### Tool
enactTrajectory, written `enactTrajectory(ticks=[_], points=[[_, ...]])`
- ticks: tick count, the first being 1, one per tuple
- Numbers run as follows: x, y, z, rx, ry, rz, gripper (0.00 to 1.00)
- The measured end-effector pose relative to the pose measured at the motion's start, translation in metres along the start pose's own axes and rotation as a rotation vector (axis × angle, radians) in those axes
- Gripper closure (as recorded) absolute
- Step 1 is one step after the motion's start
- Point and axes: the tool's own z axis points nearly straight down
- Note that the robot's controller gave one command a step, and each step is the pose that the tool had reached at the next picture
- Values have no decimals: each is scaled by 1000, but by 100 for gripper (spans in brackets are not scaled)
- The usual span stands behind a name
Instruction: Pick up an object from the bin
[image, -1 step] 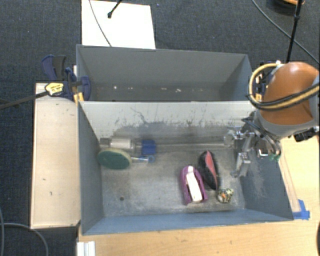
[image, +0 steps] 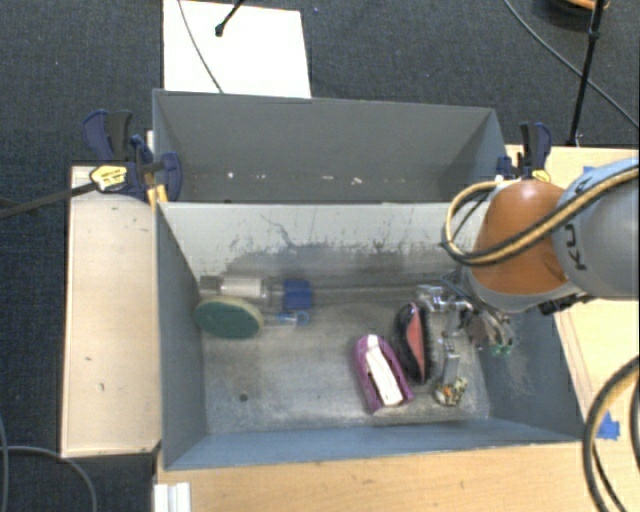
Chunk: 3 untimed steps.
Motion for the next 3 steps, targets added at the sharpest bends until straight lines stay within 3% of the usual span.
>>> enactTrajectory(ticks=[1,2,3], points=[[19,45,-2,-2,-14,-285,0],[23,87,-2,1,-12,-482,0],[38,109,-2,-2,-10,-426,0]])
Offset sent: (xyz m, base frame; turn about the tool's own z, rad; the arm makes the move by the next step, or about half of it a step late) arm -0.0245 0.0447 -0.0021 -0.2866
